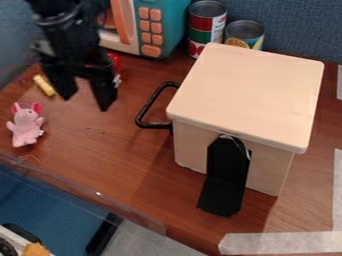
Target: Take the handle and open the drawer
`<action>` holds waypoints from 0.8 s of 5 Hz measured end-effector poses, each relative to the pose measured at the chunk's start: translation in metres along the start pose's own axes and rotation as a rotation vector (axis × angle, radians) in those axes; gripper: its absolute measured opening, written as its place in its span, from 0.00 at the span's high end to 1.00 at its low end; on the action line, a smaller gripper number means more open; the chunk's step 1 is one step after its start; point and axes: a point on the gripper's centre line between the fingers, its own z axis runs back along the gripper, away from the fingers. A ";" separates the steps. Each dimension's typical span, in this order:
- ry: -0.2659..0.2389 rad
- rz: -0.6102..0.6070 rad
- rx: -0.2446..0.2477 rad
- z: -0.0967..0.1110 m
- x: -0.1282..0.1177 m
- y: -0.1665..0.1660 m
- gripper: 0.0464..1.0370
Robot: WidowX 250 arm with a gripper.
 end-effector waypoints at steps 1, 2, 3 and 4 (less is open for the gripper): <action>-0.017 -0.050 -0.042 -0.018 0.018 0.002 0.04; -0.079 -0.111 -0.070 -0.032 0.031 0.001 0.04; -0.109 -0.107 -0.086 -0.041 0.031 -0.003 0.04; -0.106 -0.102 -0.102 -0.049 0.036 -0.013 0.04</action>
